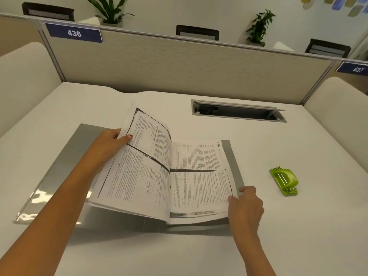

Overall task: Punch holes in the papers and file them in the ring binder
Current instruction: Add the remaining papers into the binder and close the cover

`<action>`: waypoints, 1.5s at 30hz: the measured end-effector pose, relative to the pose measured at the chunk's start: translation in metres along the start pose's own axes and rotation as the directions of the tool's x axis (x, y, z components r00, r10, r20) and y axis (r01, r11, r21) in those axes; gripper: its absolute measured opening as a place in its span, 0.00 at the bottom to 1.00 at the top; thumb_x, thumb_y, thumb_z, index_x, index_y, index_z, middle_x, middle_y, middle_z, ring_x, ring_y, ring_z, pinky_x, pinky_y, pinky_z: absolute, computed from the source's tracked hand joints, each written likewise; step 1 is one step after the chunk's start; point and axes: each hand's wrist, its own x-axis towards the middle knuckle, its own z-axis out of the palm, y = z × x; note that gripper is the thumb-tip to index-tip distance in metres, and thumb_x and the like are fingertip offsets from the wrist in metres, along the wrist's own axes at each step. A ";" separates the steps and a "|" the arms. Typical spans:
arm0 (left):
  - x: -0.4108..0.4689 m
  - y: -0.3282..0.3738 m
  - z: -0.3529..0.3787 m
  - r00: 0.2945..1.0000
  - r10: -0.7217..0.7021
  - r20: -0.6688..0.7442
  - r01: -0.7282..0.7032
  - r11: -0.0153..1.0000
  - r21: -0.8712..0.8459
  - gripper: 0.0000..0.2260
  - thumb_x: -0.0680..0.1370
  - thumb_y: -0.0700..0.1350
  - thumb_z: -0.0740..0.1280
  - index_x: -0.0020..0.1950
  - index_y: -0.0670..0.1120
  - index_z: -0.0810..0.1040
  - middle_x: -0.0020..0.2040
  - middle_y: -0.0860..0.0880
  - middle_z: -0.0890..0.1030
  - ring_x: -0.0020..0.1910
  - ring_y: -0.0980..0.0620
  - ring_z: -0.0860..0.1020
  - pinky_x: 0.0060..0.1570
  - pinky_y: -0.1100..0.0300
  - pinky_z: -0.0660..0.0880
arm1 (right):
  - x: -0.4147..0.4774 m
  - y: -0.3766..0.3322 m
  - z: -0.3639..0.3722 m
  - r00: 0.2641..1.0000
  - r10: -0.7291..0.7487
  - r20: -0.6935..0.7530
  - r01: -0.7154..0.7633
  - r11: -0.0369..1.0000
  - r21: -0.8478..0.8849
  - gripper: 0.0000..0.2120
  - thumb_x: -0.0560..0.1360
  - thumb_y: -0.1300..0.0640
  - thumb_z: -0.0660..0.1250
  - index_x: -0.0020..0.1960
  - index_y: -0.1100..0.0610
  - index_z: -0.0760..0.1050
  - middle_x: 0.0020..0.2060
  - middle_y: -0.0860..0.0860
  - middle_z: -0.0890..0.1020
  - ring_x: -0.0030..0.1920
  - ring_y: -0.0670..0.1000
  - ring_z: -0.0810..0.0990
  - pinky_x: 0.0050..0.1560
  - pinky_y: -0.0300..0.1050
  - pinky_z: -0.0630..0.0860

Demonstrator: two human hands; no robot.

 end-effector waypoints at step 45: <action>0.004 -0.012 -0.028 0.996 -0.051 -0.079 0.055 0.997 0.057 0.15 0.80 0.40 0.62 0.68 0.46 0.72 0.53 0.45 0.79 0.51 0.39 0.81 0.55 0.39 0.76 | -0.030 -0.038 0.098 0.719 -0.599 0.352 0.604 0.789 0.110 0.23 0.81 0.60 0.53 0.76 0.60 0.58 0.74 0.53 0.63 0.75 0.51 0.58 0.76 0.40 0.49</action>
